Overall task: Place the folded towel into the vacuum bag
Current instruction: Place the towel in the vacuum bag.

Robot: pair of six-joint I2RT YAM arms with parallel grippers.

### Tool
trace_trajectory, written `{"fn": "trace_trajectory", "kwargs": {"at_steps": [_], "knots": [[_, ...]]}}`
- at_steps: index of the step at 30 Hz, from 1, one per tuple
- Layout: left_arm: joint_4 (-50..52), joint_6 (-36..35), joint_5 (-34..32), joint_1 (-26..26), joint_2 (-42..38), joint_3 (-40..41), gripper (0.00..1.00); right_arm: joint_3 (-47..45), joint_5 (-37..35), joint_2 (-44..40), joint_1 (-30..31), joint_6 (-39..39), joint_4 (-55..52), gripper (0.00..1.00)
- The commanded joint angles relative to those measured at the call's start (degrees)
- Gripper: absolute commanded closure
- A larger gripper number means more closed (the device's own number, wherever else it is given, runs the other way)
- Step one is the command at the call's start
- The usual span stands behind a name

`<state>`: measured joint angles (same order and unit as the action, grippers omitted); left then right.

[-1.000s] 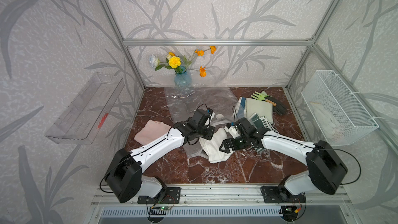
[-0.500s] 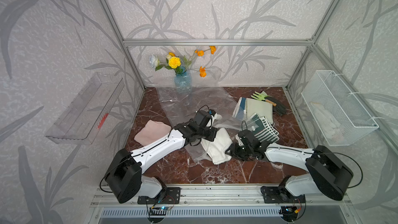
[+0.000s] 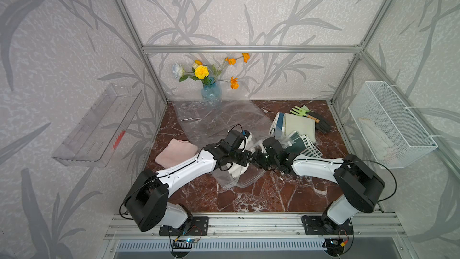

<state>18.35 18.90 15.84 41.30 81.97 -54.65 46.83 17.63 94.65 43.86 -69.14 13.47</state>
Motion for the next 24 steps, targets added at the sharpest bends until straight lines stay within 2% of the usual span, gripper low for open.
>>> {"fn": "trace_trajectory", "kwargs": {"at_steps": [1,4,8,13,17,24], "knots": [[-1.82,-1.23,2.17,0.19,1.36,0.36,1.0,2.46,-1.02,5.49,-0.27,1.69,1.53,0.87],[-2.66,-1.24,2.51,0.14,1.96,0.15,1.0,-1.52,-3.71,6.0,-0.43,2.28,0.93,0.83],[-5.17,-0.83,2.81,0.19,2.46,0.77,1.0,-6.64,-4.16,5.72,-0.74,-0.42,7.29,0.59],[-9.43,-1.67,6.92,0.54,4.41,0.3,0.99,-6.02,-9.46,11.11,1.49,-6.4,16.55,0.53],[-7.98,-3.86,8.31,0.54,5.76,-1.59,0.98,-3.03,-10.78,15.9,1.24,-8.42,23.31,0.56],[-8.87,-3.88,11.28,0.36,6.37,-0.52,0.95,-1.68,-9.4,13.64,-0.67,-4.09,19.43,0.86]]}}
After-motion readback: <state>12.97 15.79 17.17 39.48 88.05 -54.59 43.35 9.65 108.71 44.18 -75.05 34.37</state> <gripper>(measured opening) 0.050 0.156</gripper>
